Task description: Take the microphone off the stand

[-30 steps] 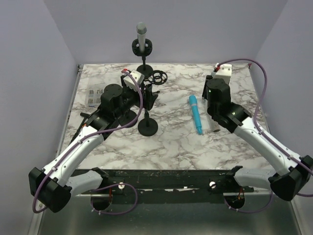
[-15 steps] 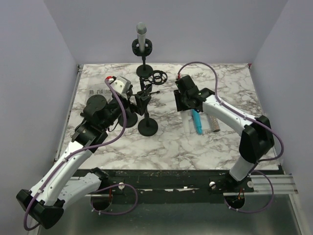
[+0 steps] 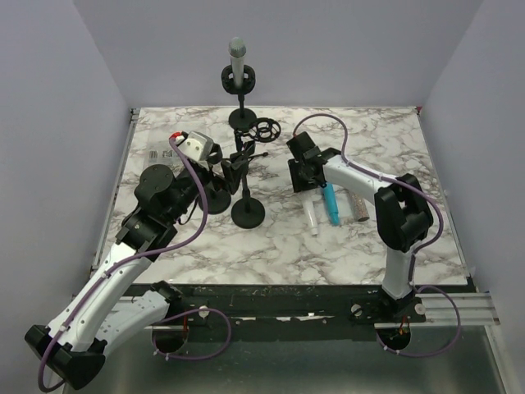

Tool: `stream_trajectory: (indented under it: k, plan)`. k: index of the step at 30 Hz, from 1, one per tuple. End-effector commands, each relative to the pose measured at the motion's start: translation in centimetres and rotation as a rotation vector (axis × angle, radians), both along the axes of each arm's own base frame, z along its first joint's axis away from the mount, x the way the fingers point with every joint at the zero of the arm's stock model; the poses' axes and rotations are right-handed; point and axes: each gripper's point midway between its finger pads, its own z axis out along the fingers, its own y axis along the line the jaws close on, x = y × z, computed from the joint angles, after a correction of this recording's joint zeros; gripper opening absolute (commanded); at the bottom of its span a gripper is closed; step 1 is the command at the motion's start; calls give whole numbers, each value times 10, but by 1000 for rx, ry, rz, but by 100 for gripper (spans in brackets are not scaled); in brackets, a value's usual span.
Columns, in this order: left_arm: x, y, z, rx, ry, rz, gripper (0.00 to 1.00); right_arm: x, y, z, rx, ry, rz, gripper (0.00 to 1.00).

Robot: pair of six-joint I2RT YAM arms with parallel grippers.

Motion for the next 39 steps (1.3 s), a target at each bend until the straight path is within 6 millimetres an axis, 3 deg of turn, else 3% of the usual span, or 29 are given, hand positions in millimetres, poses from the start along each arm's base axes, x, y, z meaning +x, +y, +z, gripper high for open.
stream_trajectory:
  k: [1,12,17,24,27,32,39]
  plan:
    - [3,5,3,-3,-18,24,97,23,-6,-8,4,-51,-41,37]
    - [4,3,1,-6,-9,12,97,43,-26,-33,-56,-56,-94,42]
    - [4,3,1,-9,-7,12,97,48,-36,-31,-104,-90,-111,52]
    - [5,5,2,-15,-3,14,97,50,-35,-28,-107,-88,-104,67]
    - [5,7,2,-19,-5,22,97,47,-27,-11,-56,-92,-90,71]
    - [5,9,4,-26,-9,28,97,38,-9,47,110,-143,-61,79]
    - [5,15,7,-37,-19,47,97,-6,36,122,499,-150,35,90]
